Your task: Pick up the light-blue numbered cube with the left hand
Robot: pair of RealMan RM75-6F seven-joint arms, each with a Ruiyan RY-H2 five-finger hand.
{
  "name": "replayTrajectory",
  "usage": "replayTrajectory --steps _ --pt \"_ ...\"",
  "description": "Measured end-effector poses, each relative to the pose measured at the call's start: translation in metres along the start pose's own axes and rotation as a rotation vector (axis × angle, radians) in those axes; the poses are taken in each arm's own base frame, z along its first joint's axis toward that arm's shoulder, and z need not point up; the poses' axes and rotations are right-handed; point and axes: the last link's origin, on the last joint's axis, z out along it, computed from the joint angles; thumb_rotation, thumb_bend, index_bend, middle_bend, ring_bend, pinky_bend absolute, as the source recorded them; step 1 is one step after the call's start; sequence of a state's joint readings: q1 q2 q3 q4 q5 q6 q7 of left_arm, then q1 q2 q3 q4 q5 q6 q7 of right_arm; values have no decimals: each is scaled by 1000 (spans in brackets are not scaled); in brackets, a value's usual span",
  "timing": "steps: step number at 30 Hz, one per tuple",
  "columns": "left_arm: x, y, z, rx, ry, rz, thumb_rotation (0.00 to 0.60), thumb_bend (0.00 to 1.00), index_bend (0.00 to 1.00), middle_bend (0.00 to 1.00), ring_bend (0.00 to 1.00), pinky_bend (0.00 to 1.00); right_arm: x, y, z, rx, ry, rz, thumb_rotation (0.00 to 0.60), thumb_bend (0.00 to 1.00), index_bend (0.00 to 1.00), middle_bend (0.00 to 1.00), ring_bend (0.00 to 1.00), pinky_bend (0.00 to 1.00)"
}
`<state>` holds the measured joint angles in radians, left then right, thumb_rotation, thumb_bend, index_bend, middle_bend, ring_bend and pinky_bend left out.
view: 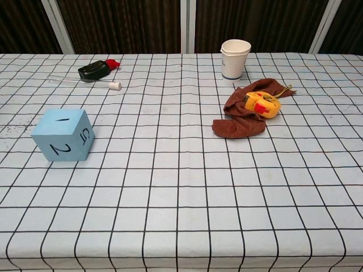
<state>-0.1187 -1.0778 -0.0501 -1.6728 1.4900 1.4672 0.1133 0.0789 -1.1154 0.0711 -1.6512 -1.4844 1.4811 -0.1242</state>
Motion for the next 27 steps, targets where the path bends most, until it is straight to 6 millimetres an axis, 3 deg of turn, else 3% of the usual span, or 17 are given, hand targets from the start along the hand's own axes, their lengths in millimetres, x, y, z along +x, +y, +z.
replayTrajectory --steps 10,11,12,14,15,16,18,24,27 --pt "1 8 0 -26 -13 -38 600 0 134 99 37 193 9 1 1 -4 26 8 600 64 0 0 0 0" --pt "3 10 0 -38 -16 -41 600 2 134 124 94 255 10 2 1 -7 30 12 600 64 0 0 0 0" --pt "5 11 1 -48 -17 -45 600 26 134 201 230 390 11 2 2 -10 35 17 600 64 0 0 0 0" --pt "10 15 2 -68 -16 -66 600 105 134 401 495 613 12 3 2 -12 39 20 600 63 0 0 0 0" --pt "11 18 2 -76 -19 -74 600 203 134 576 679 752 12 3 2 -10 39 19 600 63 0 0 0 0" --pt "12 20 1 -86 -26 -80 600 291 134 690 781 818 12 3 2 -8 38 16 600 63 0 0 0 0" --pt "13 25 -1 -111 -61 -85 600 399 140 785 853 857 13 4 2 -4 39 8 600 63 0 0 0 0" --pt "9 40 -11 -192 -243 -47 600 457 295 836 878 864 20 9 4 -19 55 4 600 64 0 0 0 0" --pt "8 50 -16 -240 -339 -13 600 463 306 835 877 864 23 10 4 -25 71 11 600 63 0 0 0 0"
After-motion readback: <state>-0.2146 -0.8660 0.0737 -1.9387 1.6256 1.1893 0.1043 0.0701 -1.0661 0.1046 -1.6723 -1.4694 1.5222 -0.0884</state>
